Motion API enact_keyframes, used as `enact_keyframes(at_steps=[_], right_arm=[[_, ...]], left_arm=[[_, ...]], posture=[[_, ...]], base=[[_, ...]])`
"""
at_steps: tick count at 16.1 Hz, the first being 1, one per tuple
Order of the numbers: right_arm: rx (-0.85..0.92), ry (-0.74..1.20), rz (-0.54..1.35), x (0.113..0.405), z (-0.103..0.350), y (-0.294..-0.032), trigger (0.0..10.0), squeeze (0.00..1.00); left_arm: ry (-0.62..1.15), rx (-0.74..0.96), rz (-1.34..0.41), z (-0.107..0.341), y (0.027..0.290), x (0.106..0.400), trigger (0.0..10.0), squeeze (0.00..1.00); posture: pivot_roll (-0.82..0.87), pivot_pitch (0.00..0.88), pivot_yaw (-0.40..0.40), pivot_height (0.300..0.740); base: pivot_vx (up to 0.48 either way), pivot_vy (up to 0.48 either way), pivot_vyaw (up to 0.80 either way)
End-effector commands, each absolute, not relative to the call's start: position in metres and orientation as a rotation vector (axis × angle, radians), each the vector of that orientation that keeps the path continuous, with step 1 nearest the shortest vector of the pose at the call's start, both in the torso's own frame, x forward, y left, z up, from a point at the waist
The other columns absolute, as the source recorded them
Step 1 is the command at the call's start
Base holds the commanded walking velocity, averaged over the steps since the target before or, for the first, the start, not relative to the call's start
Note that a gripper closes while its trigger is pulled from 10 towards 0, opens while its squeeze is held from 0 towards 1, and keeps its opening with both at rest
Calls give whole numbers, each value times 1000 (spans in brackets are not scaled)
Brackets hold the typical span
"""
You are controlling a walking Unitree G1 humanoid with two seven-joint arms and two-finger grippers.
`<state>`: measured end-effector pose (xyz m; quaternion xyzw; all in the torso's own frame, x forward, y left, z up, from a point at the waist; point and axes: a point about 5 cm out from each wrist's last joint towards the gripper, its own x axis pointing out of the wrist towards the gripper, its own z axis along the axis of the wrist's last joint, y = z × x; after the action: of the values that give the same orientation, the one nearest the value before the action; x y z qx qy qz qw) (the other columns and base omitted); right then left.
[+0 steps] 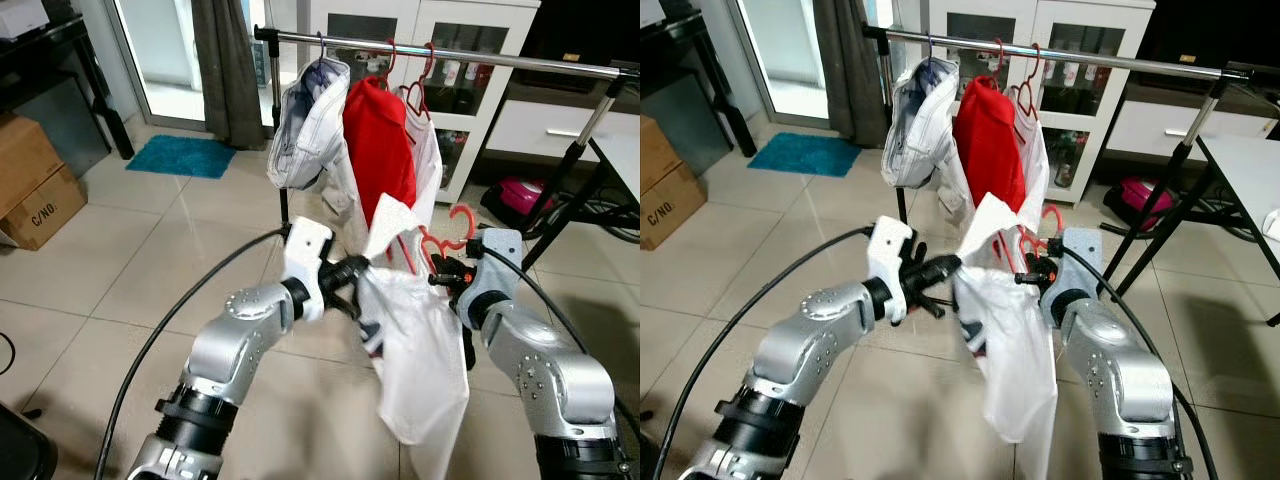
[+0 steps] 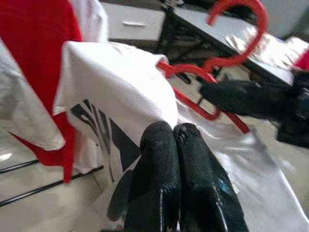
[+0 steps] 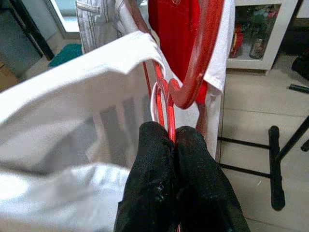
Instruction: Hang hanger
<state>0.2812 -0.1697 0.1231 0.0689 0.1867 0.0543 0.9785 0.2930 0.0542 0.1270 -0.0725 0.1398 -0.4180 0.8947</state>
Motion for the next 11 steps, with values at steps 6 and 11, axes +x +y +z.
enact_keyframes(at_steps=[6,11], right_arm=[[116,322,104,285,130,-168,10000,0],[138,256,75,290,139,-171,10000,0]], left_arm=[[294,-73,-955,130,50,285,0,0],[421,70,-951,111,57,278,0,0]], posture=[[-134,17,14,740],[-130,15,18,740]], base=[[0,0,0],[0,0,0]])
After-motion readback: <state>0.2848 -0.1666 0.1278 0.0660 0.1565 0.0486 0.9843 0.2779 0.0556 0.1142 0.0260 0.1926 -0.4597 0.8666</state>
